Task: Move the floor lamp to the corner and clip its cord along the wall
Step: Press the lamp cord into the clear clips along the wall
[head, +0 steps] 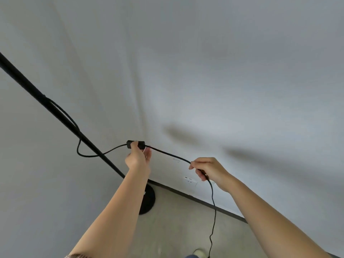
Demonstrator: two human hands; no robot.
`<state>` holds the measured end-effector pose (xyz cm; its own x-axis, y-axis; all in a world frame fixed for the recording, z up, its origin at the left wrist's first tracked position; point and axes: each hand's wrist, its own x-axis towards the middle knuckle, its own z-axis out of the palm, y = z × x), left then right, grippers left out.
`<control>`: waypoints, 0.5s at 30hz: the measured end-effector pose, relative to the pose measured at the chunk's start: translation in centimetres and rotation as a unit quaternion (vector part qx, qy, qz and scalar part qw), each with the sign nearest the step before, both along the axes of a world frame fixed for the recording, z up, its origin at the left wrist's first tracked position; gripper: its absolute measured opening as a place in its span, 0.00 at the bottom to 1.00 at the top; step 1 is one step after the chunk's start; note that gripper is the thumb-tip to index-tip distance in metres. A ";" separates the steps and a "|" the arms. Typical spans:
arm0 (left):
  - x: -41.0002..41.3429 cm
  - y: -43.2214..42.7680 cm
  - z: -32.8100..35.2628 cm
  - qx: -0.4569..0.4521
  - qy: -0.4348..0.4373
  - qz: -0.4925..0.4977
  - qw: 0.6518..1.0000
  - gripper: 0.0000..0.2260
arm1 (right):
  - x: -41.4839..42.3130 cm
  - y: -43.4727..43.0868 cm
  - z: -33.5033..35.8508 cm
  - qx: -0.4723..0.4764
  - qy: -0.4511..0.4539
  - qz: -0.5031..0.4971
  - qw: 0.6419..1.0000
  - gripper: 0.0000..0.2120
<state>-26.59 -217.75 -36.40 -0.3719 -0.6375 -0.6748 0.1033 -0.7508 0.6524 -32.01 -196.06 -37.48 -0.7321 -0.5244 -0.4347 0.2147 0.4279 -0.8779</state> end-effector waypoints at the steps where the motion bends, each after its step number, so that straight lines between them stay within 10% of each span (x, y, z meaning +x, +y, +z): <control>1: -0.3 0.2 -1.4 -0.014 0.008 -0.009 1.000 0.10 | -0.2 0.1 -1.4 -0.007 0.003 -0.005 1.000 0.10; 15: -4.1 2.6 -21.9 -0.298 0.106 -0.290 0.903 0.08 | -6.7 -2.6 -17.8 -0.019 0.134 0.018 0.991 0.10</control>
<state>-30.71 -215.20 -58.33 -0.8406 -0.5205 -0.1498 -0.0237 -0.2410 0.9702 -38.69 -198.71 -55.23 -0.7988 -0.5648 -0.2071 -0.0432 0.3972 -0.9167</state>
